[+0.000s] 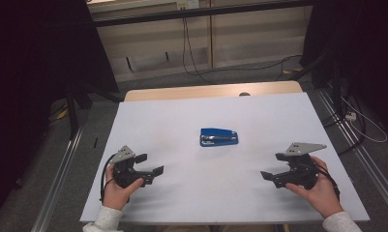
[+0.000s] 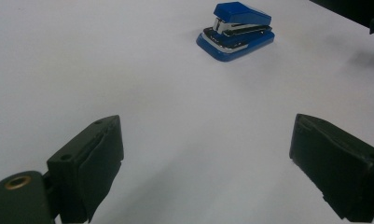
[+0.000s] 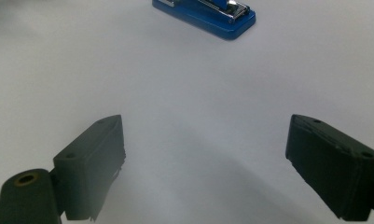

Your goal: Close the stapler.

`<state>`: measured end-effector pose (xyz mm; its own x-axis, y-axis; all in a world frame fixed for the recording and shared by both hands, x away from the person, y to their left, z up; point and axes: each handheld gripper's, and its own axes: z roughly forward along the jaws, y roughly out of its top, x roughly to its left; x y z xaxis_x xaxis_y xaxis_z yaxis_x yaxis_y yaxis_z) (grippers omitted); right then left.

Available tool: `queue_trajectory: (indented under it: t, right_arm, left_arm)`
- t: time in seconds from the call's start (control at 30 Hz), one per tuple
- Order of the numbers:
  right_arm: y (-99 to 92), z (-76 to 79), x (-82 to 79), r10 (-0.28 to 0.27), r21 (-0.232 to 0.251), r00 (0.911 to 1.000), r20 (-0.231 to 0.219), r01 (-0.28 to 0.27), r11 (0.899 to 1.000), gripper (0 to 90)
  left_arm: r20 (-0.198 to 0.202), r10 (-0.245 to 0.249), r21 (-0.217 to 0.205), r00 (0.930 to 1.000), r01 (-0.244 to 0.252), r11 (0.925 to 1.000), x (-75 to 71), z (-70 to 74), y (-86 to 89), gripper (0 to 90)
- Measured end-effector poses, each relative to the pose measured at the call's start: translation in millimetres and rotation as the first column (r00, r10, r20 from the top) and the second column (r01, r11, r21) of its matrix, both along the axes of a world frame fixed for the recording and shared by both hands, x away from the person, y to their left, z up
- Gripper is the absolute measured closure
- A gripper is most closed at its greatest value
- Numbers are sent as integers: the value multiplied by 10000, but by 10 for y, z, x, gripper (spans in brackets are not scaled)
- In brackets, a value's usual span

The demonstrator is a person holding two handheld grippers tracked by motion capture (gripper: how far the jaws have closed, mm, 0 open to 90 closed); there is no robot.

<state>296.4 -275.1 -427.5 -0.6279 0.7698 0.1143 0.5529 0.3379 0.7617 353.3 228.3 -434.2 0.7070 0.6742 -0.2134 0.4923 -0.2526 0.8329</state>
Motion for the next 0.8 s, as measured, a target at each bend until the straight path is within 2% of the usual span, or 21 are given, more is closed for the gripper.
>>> queue_trajectory:
  t: [0.07,0.5,0.8]
  right_arm:
    - [-15,-1,-12,-31,-7,10000,-7,31,10000,112]
    - [-72,14,-60,-13,9,9999,165,13,10000,113]
    - [-58,16,-60,112,-17,9998,192,-112,9999,112]
  left_arm:
    - [-13,22,110,10000,-22,9999,-20,3,23,99]
    - [15,131,86,9999,-131,9999,-131,-15,174,98]
    - [-13,-13,177,10000,13,9998,-151,-22,181,97]
